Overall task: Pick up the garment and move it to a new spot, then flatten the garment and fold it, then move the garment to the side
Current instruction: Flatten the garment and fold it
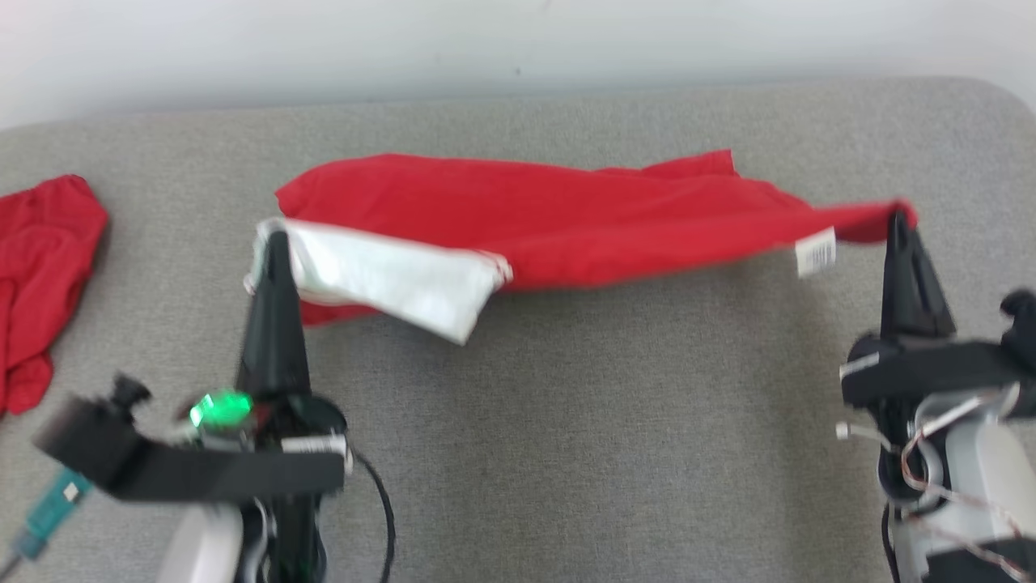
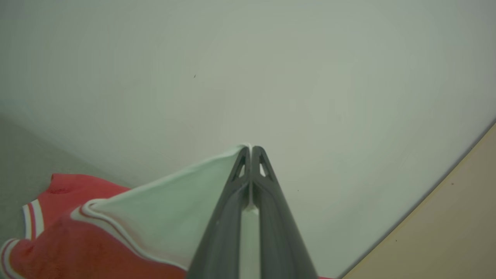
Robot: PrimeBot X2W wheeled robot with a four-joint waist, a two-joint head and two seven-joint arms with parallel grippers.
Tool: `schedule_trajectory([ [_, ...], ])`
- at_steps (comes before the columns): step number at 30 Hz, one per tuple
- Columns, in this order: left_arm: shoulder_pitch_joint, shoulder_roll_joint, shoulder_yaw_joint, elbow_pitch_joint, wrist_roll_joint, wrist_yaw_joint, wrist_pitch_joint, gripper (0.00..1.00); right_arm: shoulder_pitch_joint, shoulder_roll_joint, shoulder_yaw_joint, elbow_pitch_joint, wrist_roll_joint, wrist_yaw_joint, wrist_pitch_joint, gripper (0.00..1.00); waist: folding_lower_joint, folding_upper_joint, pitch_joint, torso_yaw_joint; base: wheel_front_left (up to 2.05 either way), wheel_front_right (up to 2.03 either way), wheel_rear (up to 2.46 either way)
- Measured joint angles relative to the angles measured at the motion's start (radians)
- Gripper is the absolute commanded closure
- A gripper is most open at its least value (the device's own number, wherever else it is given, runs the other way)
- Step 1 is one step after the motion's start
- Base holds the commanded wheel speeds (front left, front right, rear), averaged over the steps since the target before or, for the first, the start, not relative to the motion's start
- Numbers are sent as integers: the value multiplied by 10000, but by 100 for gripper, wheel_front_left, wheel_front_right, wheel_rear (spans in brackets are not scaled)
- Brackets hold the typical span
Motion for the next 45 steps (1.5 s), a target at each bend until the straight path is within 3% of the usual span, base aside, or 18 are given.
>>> schedule_trajectory([
  [8, 1721, 295, -706, -96, -1133, 0, 0, 100, 1513, 610, -748, -754, -587, 0, 1076, 100, 0, 0, -449, 136, 0, 0, 0],
  [19, 3530, 1785, -1682, -1292, -4234, 0, 410, 100, 3200, 1229, -1277, -1285, -752, 0, 2821, 100, 0, 0, -1017, 340, 0, 0, 0],
  [27, 4060, 2422, -1871, -1442, -4984, 0, 648, 100, 3917, 1398, -1528, -1551, -640, 0, 4301, 100, 0, 0, -1159, 423, 0, 0, 0],
  [34, 4842, 3235, -1996, -1847, -6086, 2, 1505, 100, 4542, 1446, -1714, -2057, -332, 0, 5609, 100, 0, 0, -994, 321, 0, 0, 0],
  [45, 5989, 4102, -1749, -2305, -7457, 0, 2614, 100, 5231, 1453, -2209, -2510, 171, 2, 6533, 100, 2, 2, -850, 342, 0, 0, 0],
])
